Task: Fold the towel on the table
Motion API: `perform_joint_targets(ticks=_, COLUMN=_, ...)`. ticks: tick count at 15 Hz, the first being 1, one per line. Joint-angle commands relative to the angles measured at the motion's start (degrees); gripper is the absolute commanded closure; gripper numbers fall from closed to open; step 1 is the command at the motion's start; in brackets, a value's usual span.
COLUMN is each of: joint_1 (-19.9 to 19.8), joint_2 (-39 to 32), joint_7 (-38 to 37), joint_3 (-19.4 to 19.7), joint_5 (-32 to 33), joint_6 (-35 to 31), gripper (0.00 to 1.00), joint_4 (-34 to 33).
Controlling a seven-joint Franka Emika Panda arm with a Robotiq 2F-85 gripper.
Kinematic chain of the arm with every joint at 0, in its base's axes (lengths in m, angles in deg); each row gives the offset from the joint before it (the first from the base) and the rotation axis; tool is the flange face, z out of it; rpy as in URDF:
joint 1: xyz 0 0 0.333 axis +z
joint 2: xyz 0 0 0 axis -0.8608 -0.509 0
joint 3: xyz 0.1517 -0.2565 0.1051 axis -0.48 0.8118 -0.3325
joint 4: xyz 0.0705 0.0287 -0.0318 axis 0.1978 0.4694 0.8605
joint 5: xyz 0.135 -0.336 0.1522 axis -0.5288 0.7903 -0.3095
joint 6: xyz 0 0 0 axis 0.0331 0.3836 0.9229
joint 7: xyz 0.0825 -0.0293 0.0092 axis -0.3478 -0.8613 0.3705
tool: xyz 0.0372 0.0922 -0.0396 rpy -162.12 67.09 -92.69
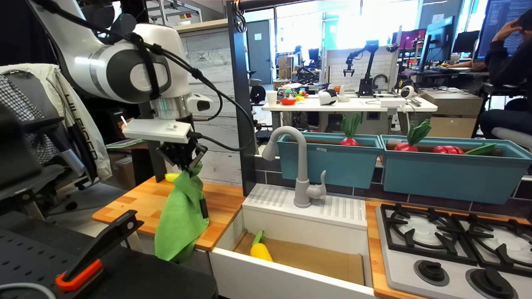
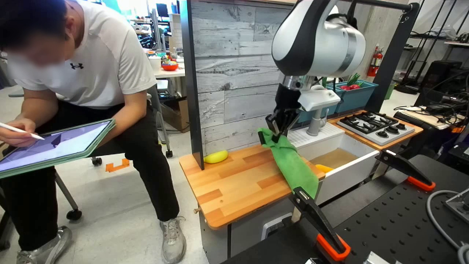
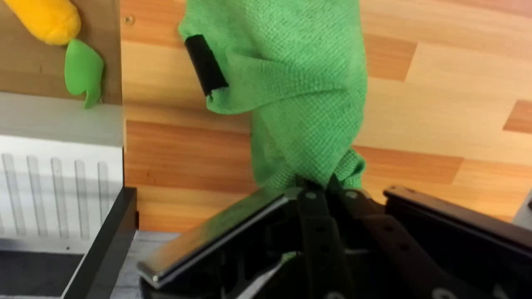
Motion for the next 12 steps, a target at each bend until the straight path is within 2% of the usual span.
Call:
perform_joint_targets(ticks=1, joint_1=-1.95, joint_2=-1.74, joint_7=1.63, joint_3=-0.78, joint_5=2.09, joint_6=0.55, gripper=0.99, joint_4=1.17)
perform_joint_targets(ticks=6, joint_1=-2.98, joint_2=-1.17, joint_7=0.81, joint_3=-0.86, joint_5=1.76, joint_6=3.48, gripper=0.99, joint_4=-1.14)
perform_joint_targets(ticks=12, joint_1=-1.89, joint_2=2.37, joint_7=-0.27, joint_3=-0.60, joint_5=0.94, joint_6=8.43, gripper=0.99, joint_4=-5.30)
